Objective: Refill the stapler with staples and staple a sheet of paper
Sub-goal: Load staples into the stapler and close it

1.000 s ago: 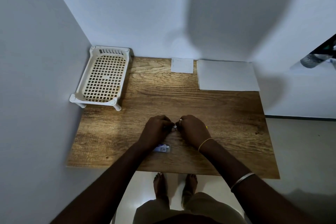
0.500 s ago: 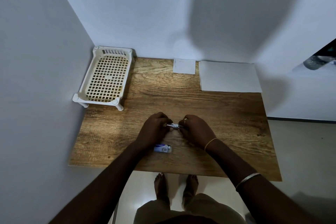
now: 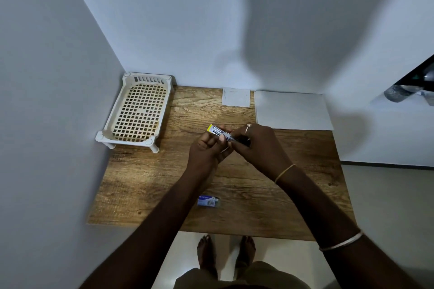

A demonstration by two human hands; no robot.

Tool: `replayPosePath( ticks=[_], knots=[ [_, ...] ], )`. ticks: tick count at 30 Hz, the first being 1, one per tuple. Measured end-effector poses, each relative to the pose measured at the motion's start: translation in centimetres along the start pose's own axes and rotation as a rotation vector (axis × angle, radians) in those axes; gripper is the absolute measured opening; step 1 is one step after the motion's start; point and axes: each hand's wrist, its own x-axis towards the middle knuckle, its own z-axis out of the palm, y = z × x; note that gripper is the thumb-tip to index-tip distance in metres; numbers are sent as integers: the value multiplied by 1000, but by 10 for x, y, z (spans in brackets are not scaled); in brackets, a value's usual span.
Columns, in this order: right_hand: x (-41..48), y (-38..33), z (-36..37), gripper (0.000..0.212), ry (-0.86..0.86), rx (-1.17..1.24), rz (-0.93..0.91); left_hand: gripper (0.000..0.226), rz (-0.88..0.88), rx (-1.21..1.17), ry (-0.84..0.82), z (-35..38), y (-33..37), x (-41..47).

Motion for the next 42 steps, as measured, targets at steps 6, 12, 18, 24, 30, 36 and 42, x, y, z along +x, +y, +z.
replayPosePath(
  ticks=[6,12,18,24,30,36,42],
  knots=[
    [4,-17,-17,23,145,-19,-83,23,-16,-205,7,18,18,6],
    [4,-22,-22,18,177,-88,-173,17,-14,-226,3,23,28,6],
    [5,-27,-26,16,102,-153,-181,28,-30,-215,14,24,29,4],
    [5,-32,-29,24,38,-174,-163,23,-52,-217,23,24,28,1],
    [5,-32,-28,30,-13,-175,-121,30,-70,-282,37,27,27,-3],
    [0,-34,-29,34,-56,-47,-51,13,-76,-251,31,24,23,-9],
    [-2,-35,-33,15,-64,-146,-56,18,-88,-288,46,23,22,-10]
  ],
)
